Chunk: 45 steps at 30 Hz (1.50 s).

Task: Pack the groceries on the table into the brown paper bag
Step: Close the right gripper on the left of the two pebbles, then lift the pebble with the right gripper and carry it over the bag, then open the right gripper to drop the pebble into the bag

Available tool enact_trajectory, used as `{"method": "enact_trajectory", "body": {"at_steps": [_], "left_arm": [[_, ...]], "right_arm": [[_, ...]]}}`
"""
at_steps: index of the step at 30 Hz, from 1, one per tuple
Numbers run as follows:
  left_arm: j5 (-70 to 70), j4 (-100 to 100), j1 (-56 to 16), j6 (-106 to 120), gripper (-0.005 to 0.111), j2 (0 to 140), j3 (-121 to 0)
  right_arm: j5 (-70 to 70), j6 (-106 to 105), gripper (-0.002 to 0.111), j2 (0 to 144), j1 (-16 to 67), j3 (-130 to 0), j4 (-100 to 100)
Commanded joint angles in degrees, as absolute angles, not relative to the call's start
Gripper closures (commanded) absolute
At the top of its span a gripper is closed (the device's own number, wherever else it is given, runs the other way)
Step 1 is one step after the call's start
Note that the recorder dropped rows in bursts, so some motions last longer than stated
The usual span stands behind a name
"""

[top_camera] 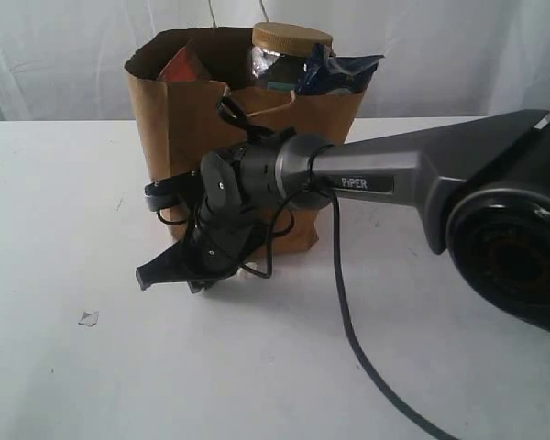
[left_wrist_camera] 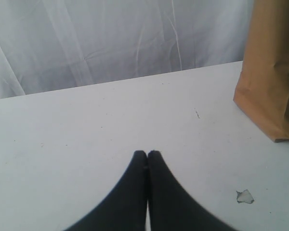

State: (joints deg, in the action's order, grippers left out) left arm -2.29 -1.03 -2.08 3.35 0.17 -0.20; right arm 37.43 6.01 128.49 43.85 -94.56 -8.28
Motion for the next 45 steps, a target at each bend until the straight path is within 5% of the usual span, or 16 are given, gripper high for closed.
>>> {"method": "enact_trajectory", "body": {"at_steps": [1, 13, 18, 45], "left_arm": [[-2.9, -1.48, -1.97, 3.27, 0.107, 0.0, 0.0], [-2.9, -1.48, -1.97, 3.27, 0.107, 0.0, 0.0], [-2.9, -1.48, -1.97, 3.27, 0.107, 0.0, 0.0], [-2.9, -1.48, -1.97, 3.27, 0.107, 0.0, 0.0]], "right_arm": [[38.05, 6.26, 0.108, 124.28, 45.26, -88.6, -7.61], [30.8, 2.89, 0.108, 108.13, 52.99, -72.2, -7.33], [14.17, 1.18, 0.108, 98.88, 53.89, -71.91, 1.73], [9.8, -5.34, 0.108, 102.57, 35.34, -89.62, 10.61]]}}
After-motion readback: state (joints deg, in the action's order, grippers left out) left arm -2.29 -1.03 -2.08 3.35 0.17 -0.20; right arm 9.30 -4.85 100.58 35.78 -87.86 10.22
